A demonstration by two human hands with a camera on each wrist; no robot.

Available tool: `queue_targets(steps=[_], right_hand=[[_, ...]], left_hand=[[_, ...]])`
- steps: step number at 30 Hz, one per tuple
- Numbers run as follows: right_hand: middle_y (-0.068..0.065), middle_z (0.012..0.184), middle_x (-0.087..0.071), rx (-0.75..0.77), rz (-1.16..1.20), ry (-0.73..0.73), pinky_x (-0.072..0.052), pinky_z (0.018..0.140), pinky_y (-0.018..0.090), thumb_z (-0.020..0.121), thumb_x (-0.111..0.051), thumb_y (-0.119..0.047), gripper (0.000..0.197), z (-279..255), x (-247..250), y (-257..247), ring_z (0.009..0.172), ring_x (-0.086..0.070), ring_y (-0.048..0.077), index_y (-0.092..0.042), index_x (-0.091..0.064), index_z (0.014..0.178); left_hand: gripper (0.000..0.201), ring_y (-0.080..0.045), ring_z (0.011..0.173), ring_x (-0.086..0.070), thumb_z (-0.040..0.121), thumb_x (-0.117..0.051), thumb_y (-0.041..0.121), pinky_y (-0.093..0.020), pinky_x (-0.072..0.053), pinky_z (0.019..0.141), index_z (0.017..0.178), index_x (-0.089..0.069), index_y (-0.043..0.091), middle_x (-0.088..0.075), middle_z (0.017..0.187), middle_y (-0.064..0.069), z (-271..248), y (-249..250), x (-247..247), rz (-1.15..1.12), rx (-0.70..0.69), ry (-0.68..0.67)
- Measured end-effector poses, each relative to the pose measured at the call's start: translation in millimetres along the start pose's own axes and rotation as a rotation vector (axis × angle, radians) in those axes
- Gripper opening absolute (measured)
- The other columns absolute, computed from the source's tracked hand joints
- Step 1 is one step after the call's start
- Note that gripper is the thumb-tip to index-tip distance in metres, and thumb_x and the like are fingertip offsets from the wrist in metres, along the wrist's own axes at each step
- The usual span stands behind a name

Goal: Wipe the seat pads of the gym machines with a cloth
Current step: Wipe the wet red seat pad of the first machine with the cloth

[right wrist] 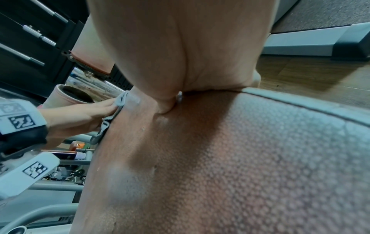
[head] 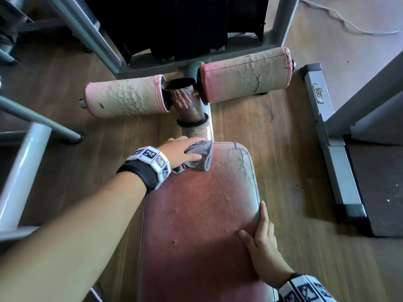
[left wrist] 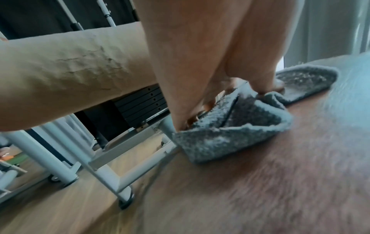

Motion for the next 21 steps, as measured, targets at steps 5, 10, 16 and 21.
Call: queue_targets(steps=[5,10,16,21], right_hand=[[-0.010,0.145,-0.022,-0.003,-0.003,0.000,-0.023,0.111,0.053,0.092,-0.057,-0.035,0.090,0,0,0,0.136,-0.027,0.021,-0.058,0.017,0.139],[-0.009,0.145,-0.023,-0.023,-0.013,-0.006,-0.023,0.111,0.053,0.092,-0.057,-0.037,0.091,1,0,2,0.135,-0.028,0.023,-0.056,0.017,0.140],[-0.008,0.146,-0.022,-0.036,-0.023,-0.021,-0.025,0.109,0.055,0.093,-0.056,-0.036,0.089,0,0,0,0.134,-0.029,0.025,-0.050,0.016,0.144],[-0.009,0.147,-0.020,-0.040,-0.013,-0.032,-0.022,0.111,0.053,0.092,-0.056,-0.036,0.089,0,3,-2,0.135,-0.027,0.025,-0.050,0.015,0.144]], left_hand=[[0.054,-0.032,0.129,-0.031,0.094,-0.046,0.053,-0.047,-0.020,0.109,0.143,-0.024,0.054,-0.038,0.143,0.005,23,69,-21,0.114,-0.087,-0.028],[0.055,-0.031,0.131,-0.035,0.091,-0.048,0.057,-0.045,-0.024,0.107,0.142,-0.027,0.054,-0.041,0.145,0.005,23,57,-10,0.130,-0.112,-0.010],[0.054,-0.027,0.111,-0.056,0.092,-0.048,0.055,-0.036,-0.048,0.085,0.142,-0.029,0.049,-0.047,0.137,0.000,20,51,-7,0.112,-0.046,-0.032],[0.050,-0.031,0.125,-0.035,0.094,-0.037,0.060,-0.048,-0.019,0.109,0.140,-0.020,0.059,-0.036,0.144,0.008,28,89,-30,0.223,-0.110,0.032]])
Point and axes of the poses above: each hand's wrist, its own z-axis towards the middle knuckle, its own x-axis out of the back of the hand, y = z × x, the point moved 6 cm from there along z, towards the middle knuckle
